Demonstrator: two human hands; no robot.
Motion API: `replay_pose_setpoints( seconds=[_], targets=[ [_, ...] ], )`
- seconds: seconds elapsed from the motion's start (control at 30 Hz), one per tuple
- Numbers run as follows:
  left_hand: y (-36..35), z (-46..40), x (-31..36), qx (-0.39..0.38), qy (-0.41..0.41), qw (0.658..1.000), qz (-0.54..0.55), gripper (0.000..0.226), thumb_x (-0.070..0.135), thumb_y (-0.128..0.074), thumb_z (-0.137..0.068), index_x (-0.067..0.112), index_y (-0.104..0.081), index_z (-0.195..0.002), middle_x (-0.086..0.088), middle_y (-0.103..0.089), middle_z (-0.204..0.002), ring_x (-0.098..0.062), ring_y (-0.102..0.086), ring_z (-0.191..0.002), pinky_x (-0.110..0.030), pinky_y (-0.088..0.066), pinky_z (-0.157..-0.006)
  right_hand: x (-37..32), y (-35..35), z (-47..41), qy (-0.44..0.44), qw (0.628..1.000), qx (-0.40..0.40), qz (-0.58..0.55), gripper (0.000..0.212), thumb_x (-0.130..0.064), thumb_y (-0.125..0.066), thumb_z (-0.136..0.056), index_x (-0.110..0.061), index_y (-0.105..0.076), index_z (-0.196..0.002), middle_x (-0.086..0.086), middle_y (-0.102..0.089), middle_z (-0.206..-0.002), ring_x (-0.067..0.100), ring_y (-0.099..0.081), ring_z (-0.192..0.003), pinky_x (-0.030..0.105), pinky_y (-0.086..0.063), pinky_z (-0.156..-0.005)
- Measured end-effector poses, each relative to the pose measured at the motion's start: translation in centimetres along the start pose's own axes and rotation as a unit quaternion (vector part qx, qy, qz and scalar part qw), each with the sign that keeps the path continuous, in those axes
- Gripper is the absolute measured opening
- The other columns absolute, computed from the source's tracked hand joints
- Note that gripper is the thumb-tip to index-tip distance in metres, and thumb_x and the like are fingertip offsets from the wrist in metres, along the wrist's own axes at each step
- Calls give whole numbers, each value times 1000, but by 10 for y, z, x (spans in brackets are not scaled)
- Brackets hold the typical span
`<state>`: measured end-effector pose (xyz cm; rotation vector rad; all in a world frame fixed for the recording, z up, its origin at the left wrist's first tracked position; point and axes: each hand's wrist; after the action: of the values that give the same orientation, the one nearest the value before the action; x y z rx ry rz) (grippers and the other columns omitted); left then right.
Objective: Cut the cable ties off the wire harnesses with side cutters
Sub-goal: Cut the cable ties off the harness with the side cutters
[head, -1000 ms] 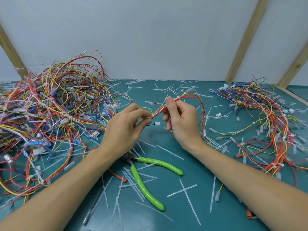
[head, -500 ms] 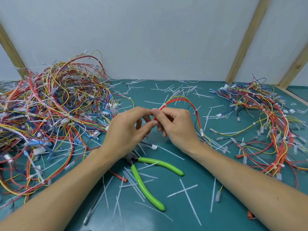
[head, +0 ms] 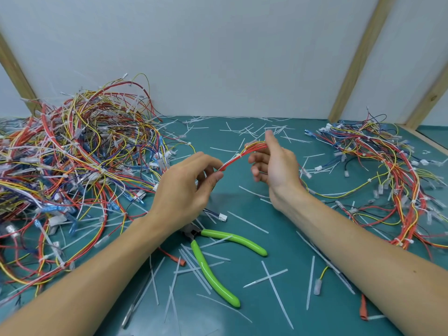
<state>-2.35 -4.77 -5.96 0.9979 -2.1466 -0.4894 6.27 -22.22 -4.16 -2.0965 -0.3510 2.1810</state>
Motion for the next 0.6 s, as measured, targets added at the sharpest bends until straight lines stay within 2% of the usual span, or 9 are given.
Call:
replay_pose_setpoints(
  seconds=[0.13, 0.23, 0.37, 0.47, 0.6],
  targets=[
    [2, 0, -1, 41, 26, 999, 10, 4, 21, -61, -93, 20, -62, -97, 11, -56, -73, -11, -56, -66, -15, -33, -58, -16, 5, -10, -27, 999, 14, -40, 51, -48, -41, -108, -15, -68, -79, -3, -61, -57, 10, -45, -39, 19, -34, -39],
    [3, -1, -3, 70, 37, 997, 22, 3, 21, -57, -95, 19, -57, -97, 10, -55, -72, -9, -53, -63, -16, -31, -56, -27, 12, -20, -50, 993, 27, -104, 46, -47, -42, -108, -16, -67, -86, -7, -57, -57, 7, -41, -39, 17, -30, -37],
    [5, 0, -3, 95, 30, 994, 45, 1, 21, -53, -99, 22, -53, -98, 16, -53, -74, -7, -48, -60, -15, -29, -54, -30, 21, -29, -88, 984, 60, -142, 29, -31, -48, -107, -19, -61, -84, -9, -54, -56, 5, -36, -36, 16, -27, -35],
    [5, 0, -3, 111, 28, 992, 51, 4, 21, -49, -101, 20, -53, -100, 15, -52, -76, -10, -46, -61, -21, -29, -55, -22, 22, -29, -103, 991, 66, -55, 21, -21, -55, -101, -19, -61, -81, -7, -56, -62, 4, -39, -37, 14, -28, -36],
    [5, 0, -5, 136, 44, 988, 60, 5, 21, -48, -102, 18, -51, -101, 16, -51, -77, -14, -45, -62, -28, -30, -54, -14, 16, -19, -129, 977, -66, 154, 23, -26, -55, -99, -22, -64, -78, -8, -65, -63, 4, -46, -42, 15, -34, -37]
  ],
)
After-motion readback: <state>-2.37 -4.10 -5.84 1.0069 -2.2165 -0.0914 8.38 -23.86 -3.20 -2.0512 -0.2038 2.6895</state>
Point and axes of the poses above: each hand's wrist, its own z-axis away from the middle knuckle, its own y-axis out of the back of the hand, x = y × z
